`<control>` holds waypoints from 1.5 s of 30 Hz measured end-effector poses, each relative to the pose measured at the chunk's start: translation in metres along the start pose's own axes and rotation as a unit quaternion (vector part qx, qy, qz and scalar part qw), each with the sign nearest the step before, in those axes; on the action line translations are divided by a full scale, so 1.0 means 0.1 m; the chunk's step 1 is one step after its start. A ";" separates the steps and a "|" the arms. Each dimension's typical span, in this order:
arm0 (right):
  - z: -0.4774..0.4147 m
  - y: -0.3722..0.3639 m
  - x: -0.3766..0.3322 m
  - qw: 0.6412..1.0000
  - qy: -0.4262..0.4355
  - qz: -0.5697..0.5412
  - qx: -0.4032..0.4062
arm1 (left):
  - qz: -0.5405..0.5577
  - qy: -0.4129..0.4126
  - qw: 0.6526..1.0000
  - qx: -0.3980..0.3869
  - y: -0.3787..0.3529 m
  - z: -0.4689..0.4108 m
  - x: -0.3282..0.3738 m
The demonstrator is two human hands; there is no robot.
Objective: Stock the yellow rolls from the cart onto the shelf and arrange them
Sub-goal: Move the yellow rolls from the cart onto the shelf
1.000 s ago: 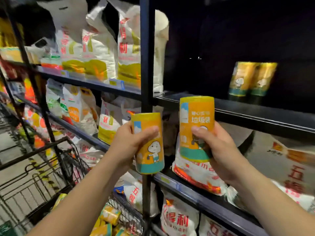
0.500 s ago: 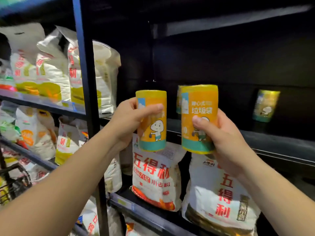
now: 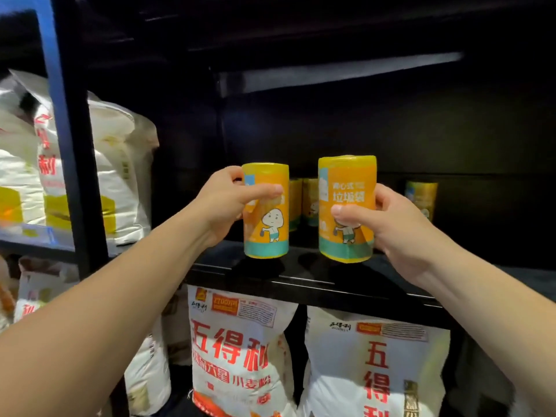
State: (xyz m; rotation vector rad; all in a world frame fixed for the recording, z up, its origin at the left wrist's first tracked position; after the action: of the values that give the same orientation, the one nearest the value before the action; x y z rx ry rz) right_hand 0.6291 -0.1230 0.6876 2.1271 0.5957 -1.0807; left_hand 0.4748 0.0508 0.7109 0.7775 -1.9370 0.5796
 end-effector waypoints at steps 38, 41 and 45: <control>-1.87 -0.40 0.93 0.959 -0.205 0.186 0.058 | -0.066 0.102 0.982 -0.145 0.04 -1.49 -0.88; -1.89 -0.40 0.95 0.958 -0.209 0.187 0.056 | -0.068 0.101 0.982 -0.142 0.03 -1.51 -0.90; -1.94 -0.40 1.00 0.957 -0.214 0.187 0.049 | -0.080 0.102 0.981 -0.147 0.01 -1.54 -0.90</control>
State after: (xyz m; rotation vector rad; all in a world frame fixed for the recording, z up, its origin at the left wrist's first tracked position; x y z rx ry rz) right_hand 0.7599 0.0556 0.6749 1.8930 -0.0661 -1.3101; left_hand 0.5973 0.1801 0.6997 0.6498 -1.7036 0.2551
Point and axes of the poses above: each hand's wrist, its own z-axis away from the middle knuckle, its own y-axis out of the back of the hand, x = y × z, the point moved 9 cm from there along -z, towards the middle knuckle, and after that the axes turned 13 degrees about z, right-handed, at the moved point
